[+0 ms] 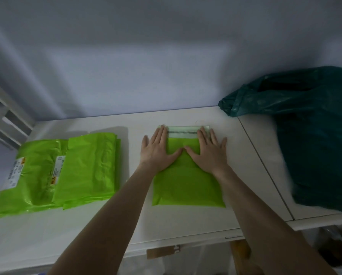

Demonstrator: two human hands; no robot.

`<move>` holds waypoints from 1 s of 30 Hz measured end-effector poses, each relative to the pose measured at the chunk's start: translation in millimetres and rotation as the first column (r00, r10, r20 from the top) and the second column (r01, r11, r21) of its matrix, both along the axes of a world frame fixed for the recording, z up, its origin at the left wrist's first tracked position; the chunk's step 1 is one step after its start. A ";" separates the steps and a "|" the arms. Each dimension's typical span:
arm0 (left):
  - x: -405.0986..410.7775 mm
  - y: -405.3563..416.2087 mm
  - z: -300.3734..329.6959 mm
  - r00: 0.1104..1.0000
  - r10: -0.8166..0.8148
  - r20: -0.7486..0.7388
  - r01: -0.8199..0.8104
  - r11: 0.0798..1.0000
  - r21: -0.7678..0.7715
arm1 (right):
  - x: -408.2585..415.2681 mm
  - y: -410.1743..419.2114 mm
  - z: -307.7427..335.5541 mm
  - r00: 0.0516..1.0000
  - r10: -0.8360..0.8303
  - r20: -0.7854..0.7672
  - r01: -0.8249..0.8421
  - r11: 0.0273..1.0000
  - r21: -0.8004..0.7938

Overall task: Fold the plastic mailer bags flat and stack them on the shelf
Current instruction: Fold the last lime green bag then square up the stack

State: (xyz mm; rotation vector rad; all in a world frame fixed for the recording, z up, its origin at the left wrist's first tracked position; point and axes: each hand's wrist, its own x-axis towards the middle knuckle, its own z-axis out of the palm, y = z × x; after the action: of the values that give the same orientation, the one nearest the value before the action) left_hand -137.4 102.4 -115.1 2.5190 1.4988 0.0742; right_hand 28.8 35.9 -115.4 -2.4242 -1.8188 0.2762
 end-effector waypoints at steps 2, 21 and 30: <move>-0.5 -0.3 -0.4 0.999 0.036 0.038 -0.036 0.999 -0.003 | -1.0 0.0 -1.0 0.999 -0.037 -0.011 0.037 0.999 0.014; -22.6 -28.7 32.8 0.885 0.358 0.298 -0.327 0.933 -0.150 | 19.3 -34.9 30.1 0.907 -0.219 -0.359 0.275 0.955 0.114; -35.8 -37.8 28.5 0.742 0.536 0.402 -0.308 0.806 -0.506 | -3.9 -47.1 33.5 0.733 -0.370 -0.570 0.391 0.916 -0.091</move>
State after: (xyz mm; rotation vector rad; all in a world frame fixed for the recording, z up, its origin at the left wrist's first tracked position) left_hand -173.2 64.6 -86.6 1.5912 1.6081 0.4426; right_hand 24.9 -11.2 -81.9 -2.2620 -1.0288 0.8252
